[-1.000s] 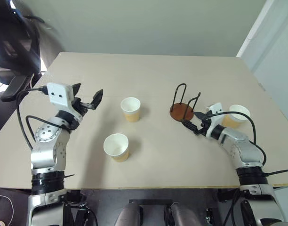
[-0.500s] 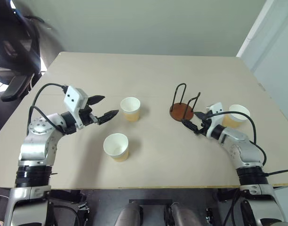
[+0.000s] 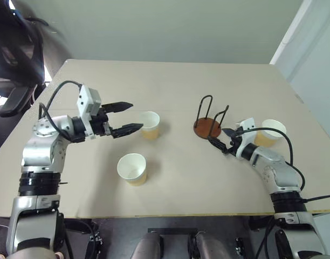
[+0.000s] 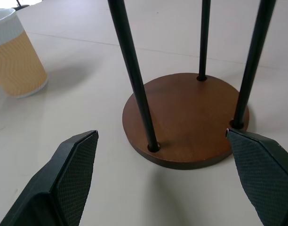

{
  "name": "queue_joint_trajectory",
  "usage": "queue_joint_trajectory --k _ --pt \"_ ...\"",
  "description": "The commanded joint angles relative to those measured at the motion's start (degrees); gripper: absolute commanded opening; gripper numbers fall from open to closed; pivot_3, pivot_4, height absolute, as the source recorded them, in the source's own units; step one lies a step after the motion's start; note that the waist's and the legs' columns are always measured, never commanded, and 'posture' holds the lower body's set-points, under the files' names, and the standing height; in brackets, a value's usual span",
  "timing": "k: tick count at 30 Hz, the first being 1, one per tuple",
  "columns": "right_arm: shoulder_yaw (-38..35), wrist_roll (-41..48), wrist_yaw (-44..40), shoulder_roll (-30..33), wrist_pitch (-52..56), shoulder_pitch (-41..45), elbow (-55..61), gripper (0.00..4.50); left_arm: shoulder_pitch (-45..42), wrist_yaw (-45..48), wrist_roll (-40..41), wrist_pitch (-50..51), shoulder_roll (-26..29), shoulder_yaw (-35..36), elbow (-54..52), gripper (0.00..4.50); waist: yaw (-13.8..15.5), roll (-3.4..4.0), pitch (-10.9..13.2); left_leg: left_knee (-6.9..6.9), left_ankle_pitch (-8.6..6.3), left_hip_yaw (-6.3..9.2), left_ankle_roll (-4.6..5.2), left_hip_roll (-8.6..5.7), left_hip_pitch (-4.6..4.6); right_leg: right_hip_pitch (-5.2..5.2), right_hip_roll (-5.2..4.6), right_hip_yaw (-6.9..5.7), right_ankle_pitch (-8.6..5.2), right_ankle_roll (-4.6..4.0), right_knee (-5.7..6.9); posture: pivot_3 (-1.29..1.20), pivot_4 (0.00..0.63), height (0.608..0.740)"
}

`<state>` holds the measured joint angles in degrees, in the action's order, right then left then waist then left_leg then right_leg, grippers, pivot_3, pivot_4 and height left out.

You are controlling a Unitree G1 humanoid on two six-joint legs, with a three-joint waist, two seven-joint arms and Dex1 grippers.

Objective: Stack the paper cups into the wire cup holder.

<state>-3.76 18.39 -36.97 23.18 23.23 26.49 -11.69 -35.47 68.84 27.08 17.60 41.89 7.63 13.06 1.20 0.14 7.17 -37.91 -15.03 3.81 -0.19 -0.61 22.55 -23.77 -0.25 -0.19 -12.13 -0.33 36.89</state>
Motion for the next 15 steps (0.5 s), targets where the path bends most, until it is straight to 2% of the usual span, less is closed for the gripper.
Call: queue_joint_trajectory --k 1,15 --pt "-1.4 1.3 0.4 -0.2 0.4 1.4 3.1 4.47 -0.6 0.3 0.1 -0.3 0.3 0.4 -0.9 4.5 0.0 0.0 0.0 0.0 0.03 0.0 0.05 0.0 0.0 0.0 0.0 0.0 0.0 0.0 0.0 0.0 0.15 0.74" --pt "-0.7 1.5 1.1 -2.8 1.2 3.6 3.6 4.47 0.3 -0.1 0.1 0.1 1.4 1.2 -1.0 4.5 0.1 0.0 0.0 0.0 0.05 0.0 0.1 0.03 0.05 -0.03 0.03 0.0 0.0 0.0 -0.03 0.0 0.15 0.74"
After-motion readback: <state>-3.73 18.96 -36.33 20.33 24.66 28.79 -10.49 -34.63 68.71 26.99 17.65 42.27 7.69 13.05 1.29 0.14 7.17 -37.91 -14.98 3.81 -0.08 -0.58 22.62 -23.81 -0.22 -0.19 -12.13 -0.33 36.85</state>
